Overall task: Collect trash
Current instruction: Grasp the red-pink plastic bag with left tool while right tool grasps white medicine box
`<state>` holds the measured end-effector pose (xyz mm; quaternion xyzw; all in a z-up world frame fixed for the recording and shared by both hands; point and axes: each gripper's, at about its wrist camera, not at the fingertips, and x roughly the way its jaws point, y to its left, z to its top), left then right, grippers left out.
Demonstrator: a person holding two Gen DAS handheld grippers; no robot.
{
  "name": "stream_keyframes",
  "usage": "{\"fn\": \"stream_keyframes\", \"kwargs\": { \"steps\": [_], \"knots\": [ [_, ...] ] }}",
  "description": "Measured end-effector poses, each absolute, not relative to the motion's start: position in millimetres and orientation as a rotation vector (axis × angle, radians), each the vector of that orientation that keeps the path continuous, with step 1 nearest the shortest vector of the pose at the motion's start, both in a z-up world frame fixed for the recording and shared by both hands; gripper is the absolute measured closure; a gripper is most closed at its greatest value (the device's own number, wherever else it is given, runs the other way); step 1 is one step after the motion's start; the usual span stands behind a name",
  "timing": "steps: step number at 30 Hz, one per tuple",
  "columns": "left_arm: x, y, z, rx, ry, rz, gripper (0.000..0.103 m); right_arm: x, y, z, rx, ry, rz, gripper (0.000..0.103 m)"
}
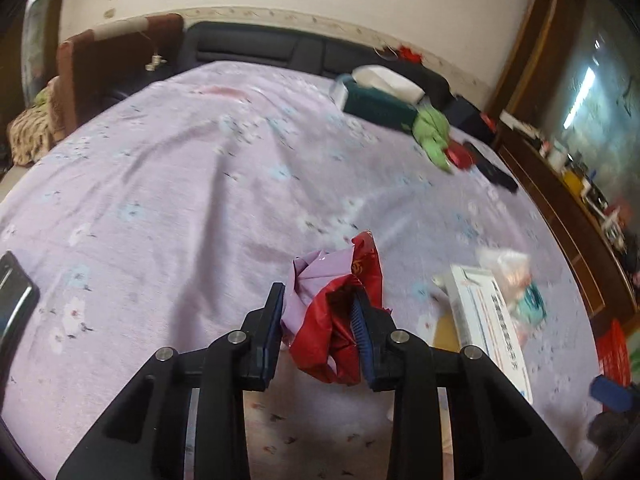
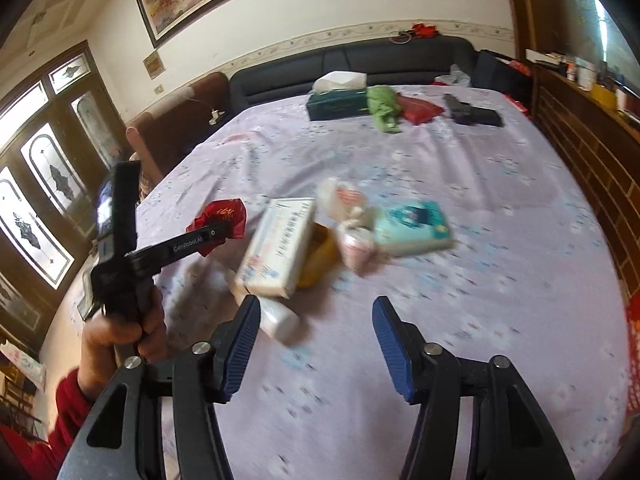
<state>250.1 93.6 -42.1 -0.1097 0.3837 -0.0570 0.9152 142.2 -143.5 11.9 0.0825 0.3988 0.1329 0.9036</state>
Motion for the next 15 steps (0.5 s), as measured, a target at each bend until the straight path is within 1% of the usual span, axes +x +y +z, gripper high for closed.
{"fn": "stream_keyframes", "kwargs": {
  "steps": [8, 13, 15],
  "knots": [
    [246, 103, -37, -0.241, 0.754, -0.070, 0.072, 197, -86, -6, 0.121, 0.874, 0.279, 0.038],
    [242, 102, -34, -0.232, 0.736, -0.075, 0.072, 224, -73, -22, 0.084, 0.924, 0.223, 0.038],
    [242, 102, -34, -0.232, 0.737, -0.084, 0.072, 230, -72, -29, 0.084, 0.946, 0.211, 0.040]
  ]
}}
